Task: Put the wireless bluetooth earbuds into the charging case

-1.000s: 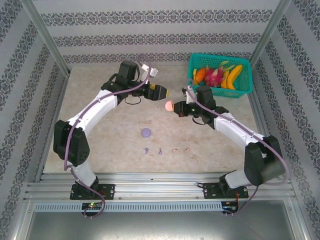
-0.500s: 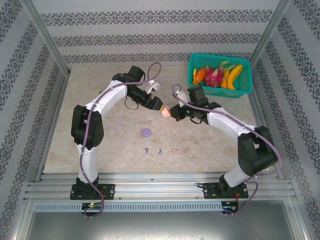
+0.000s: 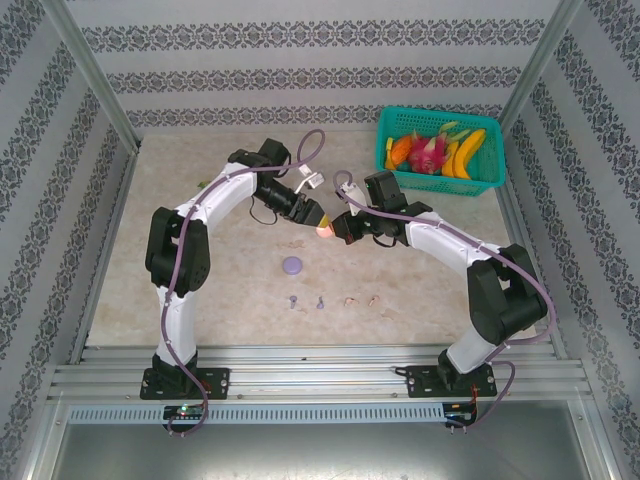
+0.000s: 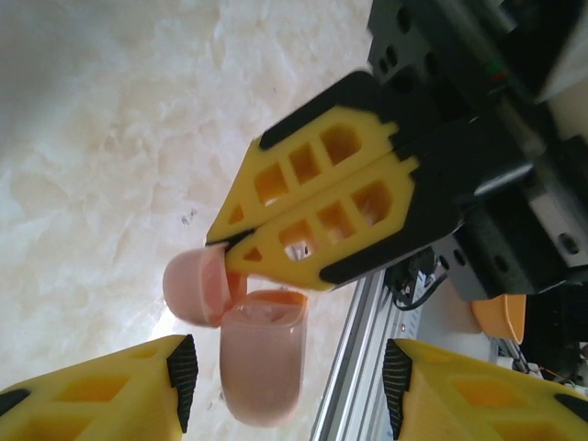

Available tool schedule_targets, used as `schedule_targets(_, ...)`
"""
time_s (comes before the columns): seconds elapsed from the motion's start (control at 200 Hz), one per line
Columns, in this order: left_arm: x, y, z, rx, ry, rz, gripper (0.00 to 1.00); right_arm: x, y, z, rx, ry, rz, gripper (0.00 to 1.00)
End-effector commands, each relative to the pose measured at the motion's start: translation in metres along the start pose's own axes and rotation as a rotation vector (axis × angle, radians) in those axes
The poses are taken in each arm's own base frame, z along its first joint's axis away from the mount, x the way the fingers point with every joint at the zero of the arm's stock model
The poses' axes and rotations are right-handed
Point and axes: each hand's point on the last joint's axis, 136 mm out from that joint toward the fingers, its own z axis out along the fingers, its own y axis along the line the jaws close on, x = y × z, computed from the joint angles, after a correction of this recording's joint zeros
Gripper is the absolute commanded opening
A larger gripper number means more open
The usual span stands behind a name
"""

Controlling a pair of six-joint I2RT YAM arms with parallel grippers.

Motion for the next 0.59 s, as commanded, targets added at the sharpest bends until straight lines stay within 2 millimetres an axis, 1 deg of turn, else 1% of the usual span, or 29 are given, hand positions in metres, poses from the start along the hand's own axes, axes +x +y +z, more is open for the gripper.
schedule_targets(0.0,0.009,-0.002,0.007,0.049,0.016,0.001,0.57,-0.009,0.002,0.001,0.003,-0.008,-0.034,0.0)
schedule_targets(0.15,0.01,0.0,0.009,0.056,0.015,-0.006,0.53,-0.01,0.002,0.001,0.002,-0.011,-0.033,0.0)
schedule_targets(0.35,0.008,-0.001,0.013,0.067,0.016,-0.006,0.41,-0.01,0.002,0.001,0.001,-0.013,-0.03,0.0)
schedule_targets(0.59,0.01,-0.002,0.018,0.073,0.025,-0.007,0.39,-0.012,0.003,0.002,-0.007,-0.016,-0.025,0.0)
